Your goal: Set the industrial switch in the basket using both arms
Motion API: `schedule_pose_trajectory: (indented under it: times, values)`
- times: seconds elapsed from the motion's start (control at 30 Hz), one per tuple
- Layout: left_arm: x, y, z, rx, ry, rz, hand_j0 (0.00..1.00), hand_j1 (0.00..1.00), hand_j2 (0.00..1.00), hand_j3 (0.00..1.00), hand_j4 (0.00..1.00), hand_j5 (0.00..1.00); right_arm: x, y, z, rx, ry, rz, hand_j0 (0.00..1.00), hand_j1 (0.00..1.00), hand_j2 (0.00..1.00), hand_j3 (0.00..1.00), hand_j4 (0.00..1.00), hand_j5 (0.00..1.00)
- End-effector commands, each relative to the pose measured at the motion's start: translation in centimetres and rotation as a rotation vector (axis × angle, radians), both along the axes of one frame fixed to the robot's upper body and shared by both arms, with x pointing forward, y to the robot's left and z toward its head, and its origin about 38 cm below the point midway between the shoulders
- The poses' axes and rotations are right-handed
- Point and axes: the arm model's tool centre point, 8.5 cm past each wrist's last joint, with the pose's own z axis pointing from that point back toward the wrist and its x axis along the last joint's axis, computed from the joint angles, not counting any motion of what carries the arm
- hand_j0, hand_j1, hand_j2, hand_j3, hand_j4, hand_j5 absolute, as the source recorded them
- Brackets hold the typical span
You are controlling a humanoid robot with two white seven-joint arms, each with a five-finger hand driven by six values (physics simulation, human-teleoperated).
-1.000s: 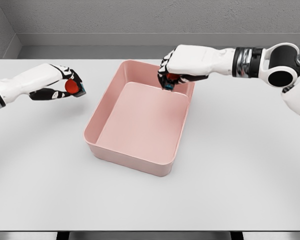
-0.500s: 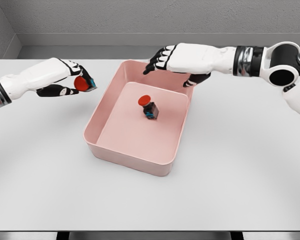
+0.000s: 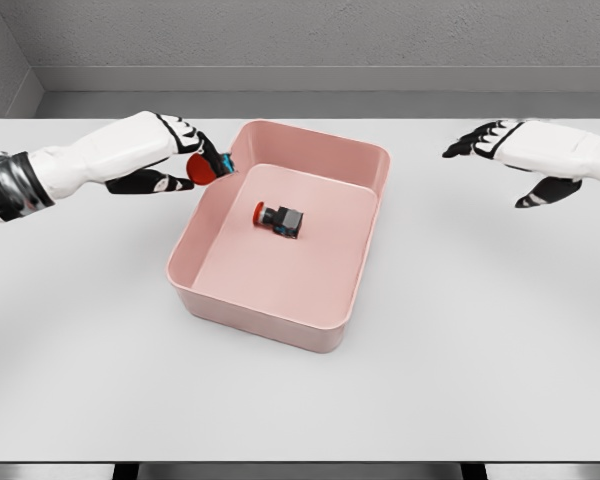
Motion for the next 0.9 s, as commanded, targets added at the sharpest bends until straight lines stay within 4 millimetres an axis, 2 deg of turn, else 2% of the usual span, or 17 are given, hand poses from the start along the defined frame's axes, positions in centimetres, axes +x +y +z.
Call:
schedule_pose_trajectory:
  times: [0.0,0.1,0.27,0.43,0.47,0.53,0.6,0.73,0.87]
  values:
    - [-0.3,-1.0,0.3,-0.018,-0.008,-0.027,0.54,0.54,0.54,0.54,0.54,0.54,-0.3,-1.8,1.7,0.004,-0.037,-0.039,1.00,1.00,1.00,1.00,1.00,1.00]
    - [-0.8,-1.8,0.8,-0.022,-0.025,-0.053,0.55,0.55,0.55,0.55,0.55,0.55,-0.5,-2.2,1.6,-0.002,-0.033,-0.047,1.00,1.00,1.00,1.00,1.00,1.00]
    - [-1.6,-3.4,1.3,-0.030,-0.046,-0.100,0.57,0.57,0.57,0.57,0.57,0.57,-0.7,-1.7,1.9,-0.005,-0.039,-0.029,1.00,1.00,1.00,1.00,1.00,1.00]
    - [-2.1,-4.5,2.0,-0.035,-0.069,-0.135,0.66,0.66,0.66,0.66,0.66,0.66,-0.7,-1.7,1.9,-0.005,-0.039,-0.029,1.00,1.00,1.00,1.00,1.00,1.00]
    - [-2.2,-4.6,2.0,-0.038,-0.072,-0.138,0.73,0.73,0.73,0.73,0.73,0.73,-0.7,-1.7,1.9,-0.005,-0.039,-0.029,1.00,1.00,1.00,1.00,1.00,1.00]
    - [-2.5,-5.1,2.4,-0.047,-0.080,-0.154,0.98,0.98,0.98,0.98,0.98,0.98,-0.7,-1.7,1.9,-0.005,-0.039,-0.029,1.00,1.00,1.00,1.00,1.00,1.00]
    - [-2.4,-5.2,2.6,-0.051,-0.086,-0.156,1.00,1.00,1.00,1.00,1.00,1.00,-0.7,-1.7,1.9,-0.005,-0.039,-0.029,1.00,1.00,1.00,1.00,1.00,1.00]
    - [-2.2,-3.8,3.2,-0.035,-0.094,-0.129,1.00,1.00,1.00,1.00,1.00,1.00,-0.7,-1.7,1.9,-0.005,-0.039,-0.029,1.00,1.00,1.00,1.00,1.00,1.00]
    - [-2.4,0.5,3.9,-0.028,-0.045,-0.063,1.00,1.00,1.00,1.00,1.00,1.00,-0.7,-1.8,1.5,-0.005,-0.032,-0.030,1.00,1.00,1.00,1.00,1.00,1.00]
